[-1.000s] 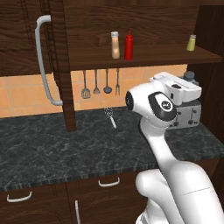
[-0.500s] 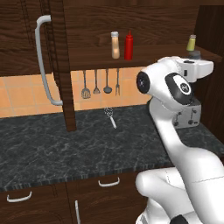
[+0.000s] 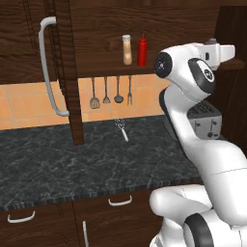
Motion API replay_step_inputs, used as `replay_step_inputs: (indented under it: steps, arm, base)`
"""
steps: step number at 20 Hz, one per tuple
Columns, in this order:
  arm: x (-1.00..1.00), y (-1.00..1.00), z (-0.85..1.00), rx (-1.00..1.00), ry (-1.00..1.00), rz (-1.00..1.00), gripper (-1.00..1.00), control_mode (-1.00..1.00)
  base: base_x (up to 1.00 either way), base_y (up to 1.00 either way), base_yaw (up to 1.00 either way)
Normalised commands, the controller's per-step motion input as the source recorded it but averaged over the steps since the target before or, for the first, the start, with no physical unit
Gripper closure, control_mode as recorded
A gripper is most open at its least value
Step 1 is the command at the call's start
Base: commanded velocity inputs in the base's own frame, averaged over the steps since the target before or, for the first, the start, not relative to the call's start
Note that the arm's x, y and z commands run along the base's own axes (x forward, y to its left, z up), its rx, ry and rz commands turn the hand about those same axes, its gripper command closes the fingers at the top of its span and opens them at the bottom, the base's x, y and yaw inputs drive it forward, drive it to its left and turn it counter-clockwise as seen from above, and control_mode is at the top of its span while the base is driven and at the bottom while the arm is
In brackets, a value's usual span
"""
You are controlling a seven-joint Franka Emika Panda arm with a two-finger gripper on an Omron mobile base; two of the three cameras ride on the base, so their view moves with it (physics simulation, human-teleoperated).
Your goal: Put the shaker and condiment bottle from the counter next to their counterparts in the cabinet.
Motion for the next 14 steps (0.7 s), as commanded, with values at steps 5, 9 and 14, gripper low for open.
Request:
replay_step_inputs:
  steps: [5, 9, 14]
  arm:
    - [0.50, -0.28, 0.00, 0.03, 0.00, 0.05, 1.00, -1.00]
    - [0.64, -0.25, 0.00, 0.00, 0.00, 0.02, 1.00, -1.00]
    - [0.64, -0.32, 0.00, 0.04, 0.00, 0.01, 1.00, -1.00]
  base:
    - [0.00, 0.00, 0.00]
    - [0.00, 0.00, 0.00]
    - [0.00, 0.00, 0.00]
